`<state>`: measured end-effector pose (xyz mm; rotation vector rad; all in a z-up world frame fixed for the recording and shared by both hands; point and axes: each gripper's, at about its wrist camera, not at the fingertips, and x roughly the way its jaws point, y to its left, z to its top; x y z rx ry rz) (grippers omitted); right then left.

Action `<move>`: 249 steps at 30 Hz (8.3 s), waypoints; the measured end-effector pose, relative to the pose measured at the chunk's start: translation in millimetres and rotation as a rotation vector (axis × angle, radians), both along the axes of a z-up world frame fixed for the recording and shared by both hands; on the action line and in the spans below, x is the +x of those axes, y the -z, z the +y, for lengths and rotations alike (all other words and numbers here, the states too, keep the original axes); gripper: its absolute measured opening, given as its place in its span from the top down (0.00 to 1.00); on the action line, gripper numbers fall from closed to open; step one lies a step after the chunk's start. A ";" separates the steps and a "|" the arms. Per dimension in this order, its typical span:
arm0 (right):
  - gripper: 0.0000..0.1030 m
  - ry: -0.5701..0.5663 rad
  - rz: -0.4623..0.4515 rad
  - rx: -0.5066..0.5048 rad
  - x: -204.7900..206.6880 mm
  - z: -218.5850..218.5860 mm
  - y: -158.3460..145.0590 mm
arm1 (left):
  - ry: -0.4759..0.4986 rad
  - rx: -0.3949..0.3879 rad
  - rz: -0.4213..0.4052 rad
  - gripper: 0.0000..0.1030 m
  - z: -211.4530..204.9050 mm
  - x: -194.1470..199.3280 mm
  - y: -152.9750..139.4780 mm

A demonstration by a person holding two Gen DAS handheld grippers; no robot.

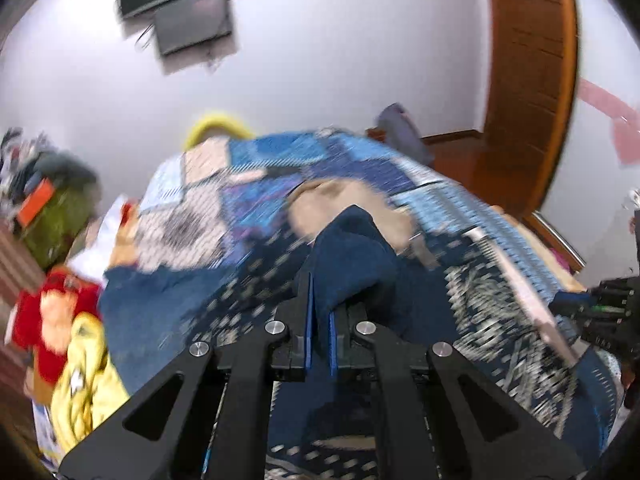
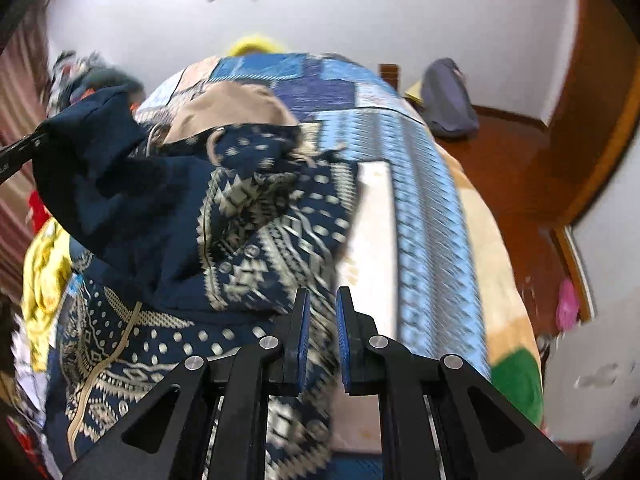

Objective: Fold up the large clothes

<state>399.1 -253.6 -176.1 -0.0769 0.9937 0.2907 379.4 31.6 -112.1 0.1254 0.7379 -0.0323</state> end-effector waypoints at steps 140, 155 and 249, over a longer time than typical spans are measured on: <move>0.93 -0.048 0.117 0.100 40.6 36.5 33.0 | -0.083 -0.203 0.283 0.33 114.8 87.0 77.5; 0.93 -0.089 0.136 0.122 52.2 46.2 45.4 | -0.098 -0.401 0.383 0.90 104.9 173.6 122.9; 0.01 0.074 0.024 0.025 -145.9 -35.0 -16.7 | -0.102 -0.124 0.200 0.19 142.6 -156.8 68.5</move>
